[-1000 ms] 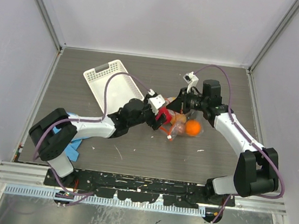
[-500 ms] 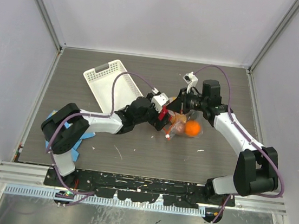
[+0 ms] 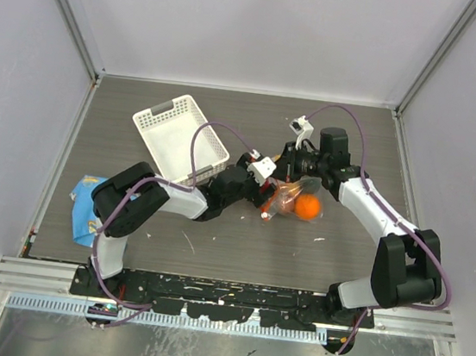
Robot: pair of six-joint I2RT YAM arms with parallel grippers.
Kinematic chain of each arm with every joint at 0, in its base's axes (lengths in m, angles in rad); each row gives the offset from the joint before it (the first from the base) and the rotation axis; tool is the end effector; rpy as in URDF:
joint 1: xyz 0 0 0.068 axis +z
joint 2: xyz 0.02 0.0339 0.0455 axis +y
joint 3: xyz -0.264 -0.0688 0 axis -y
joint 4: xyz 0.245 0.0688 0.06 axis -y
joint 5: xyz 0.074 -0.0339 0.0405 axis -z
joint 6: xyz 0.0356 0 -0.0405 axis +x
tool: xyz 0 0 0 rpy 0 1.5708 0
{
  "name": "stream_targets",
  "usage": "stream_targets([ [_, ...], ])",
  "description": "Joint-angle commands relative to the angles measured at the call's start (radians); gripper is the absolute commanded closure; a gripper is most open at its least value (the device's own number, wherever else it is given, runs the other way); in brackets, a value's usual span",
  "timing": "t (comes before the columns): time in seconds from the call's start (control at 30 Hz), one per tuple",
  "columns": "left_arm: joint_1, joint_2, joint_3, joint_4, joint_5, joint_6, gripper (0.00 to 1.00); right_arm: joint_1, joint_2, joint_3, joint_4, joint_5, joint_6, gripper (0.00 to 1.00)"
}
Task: Open the zip-top bag and remove the fake food
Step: Pick up the fake fruit from the zipper food storage bag.
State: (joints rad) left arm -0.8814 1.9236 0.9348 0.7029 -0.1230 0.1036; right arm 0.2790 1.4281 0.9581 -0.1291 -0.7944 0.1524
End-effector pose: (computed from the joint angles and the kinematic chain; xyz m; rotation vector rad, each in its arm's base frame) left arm 0.2584 -0.3066 0.1587 0.8100 1.6922 -0.4250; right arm 0.2908 0.1097 0.2616 -0.6013 2.0810 1.1056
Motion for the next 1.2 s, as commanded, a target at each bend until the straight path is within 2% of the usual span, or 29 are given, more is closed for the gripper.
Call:
stream_targets([
  [0.0, -0.002, 0.024, 0.037, 0.068, -0.050, 0.044, 0.17, 0.011, -0.011, 0.046, 0.046, -0.048, 0.008, 0.99],
  [0.07, -0.001, 0.021, 0.029, 0.077, -0.042, 0.041, 0.21, 0.012, -0.011, 0.046, 0.045, -0.043, 0.006, 0.99],
  [0.27, -0.001, -0.024, -0.008, 0.103, 0.003, 0.027, 0.63, 0.011, -0.002, 0.057, 0.023, -0.026, -0.012, 0.99],
  [0.37, -0.001, -0.062, -0.033, 0.109, 0.028, 0.011, 0.69, 0.011, -0.005, 0.060, 0.017, -0.020, -0.020, 0.99],
  [0.7, 0.002, -0.230, -0.133, 0.102, 0.090, -0.106, 0.82, 0.009, -0.002, 0.067, -0.002, -0.011, -0.048, 0.99],
  [1.17, 0.053, -0.432, -0.211, -0.053, 0.184, -0.335, 0.84, 0.010, 0.001, 0.086, -0.051, -0.060, -0.135, 0.99],
])
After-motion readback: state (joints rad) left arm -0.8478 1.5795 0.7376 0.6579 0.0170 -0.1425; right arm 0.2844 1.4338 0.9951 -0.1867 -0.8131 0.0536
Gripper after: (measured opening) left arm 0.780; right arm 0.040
